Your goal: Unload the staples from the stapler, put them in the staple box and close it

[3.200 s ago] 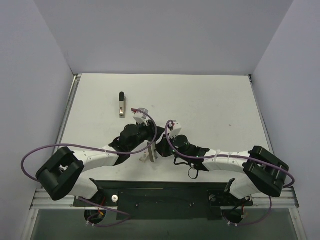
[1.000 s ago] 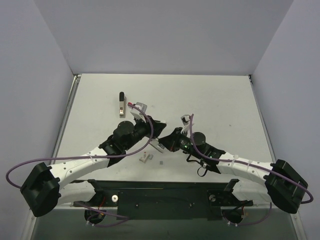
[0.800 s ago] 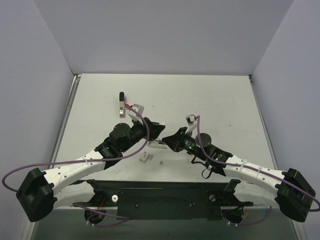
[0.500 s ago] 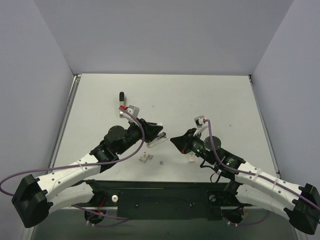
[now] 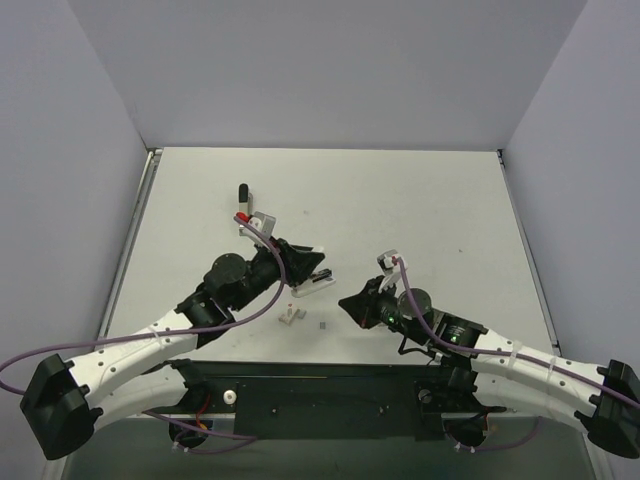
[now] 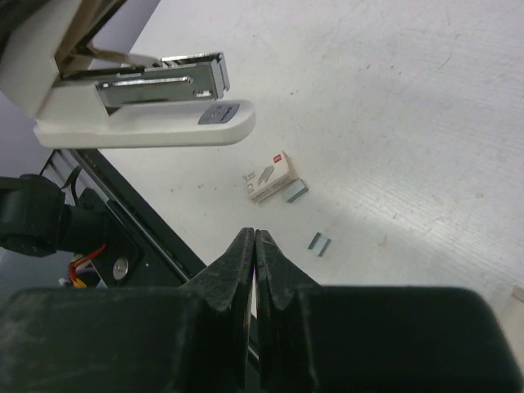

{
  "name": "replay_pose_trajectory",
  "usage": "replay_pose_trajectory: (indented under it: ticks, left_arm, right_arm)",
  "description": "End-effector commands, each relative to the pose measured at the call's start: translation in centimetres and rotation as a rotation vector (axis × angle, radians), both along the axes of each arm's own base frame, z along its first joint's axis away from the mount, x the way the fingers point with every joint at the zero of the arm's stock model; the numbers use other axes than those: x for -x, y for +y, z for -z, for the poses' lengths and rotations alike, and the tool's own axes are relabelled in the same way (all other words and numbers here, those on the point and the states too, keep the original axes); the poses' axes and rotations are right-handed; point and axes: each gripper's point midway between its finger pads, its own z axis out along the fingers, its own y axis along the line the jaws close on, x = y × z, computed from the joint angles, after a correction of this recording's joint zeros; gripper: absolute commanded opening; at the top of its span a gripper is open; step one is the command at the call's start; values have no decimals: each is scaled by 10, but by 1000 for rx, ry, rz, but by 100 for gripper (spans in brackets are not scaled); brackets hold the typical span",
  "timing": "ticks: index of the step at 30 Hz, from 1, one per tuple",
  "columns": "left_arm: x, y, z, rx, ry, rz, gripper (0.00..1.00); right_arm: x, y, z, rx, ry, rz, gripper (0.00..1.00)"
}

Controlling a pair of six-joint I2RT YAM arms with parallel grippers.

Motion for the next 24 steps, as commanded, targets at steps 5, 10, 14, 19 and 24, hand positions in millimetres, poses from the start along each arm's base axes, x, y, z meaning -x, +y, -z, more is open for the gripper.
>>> replay_pose_trajectory:
  ticks: [5,10,14,19,24]
  left_arm:
    - [16,-3,-38,120,-63,73,0]
    - [29,-3,-46,146,-68,125,0]
    - [41,-1,-57,196,-79,165,0]
    - [50,-1,-56,214,-68,206,0]
    - [55,1,-55,234,-63,215,0]
  right_arm:
    - [10,28,-16,-53,-33,-51,0]
    - [20,33,-19,-99,-30,-103,0]
    - [24,32,-25,-118,-43,-120,0]
    - [30,33,-38,-152,-71,-156,0]
    - [29,37,-52,-161,-110,-172,0]
